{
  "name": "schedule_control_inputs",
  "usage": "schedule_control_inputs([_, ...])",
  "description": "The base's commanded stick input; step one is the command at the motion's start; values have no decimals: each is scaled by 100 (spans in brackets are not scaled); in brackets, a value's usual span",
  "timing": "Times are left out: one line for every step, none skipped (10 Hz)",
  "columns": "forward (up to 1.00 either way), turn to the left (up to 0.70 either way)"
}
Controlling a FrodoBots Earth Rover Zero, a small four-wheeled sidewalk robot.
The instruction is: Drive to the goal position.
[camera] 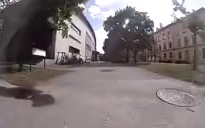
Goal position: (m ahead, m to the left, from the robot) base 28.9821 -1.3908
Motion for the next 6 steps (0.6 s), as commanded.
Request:
schedule_control_inputs([85, 0])
schedule_control_inputs([85, 0])
schedule_control_inputs([85, -17])
schedule_control_inputs([85, -34])
schedule_control_inputs([85, -12])
schedule_control_inputs([85, 0])
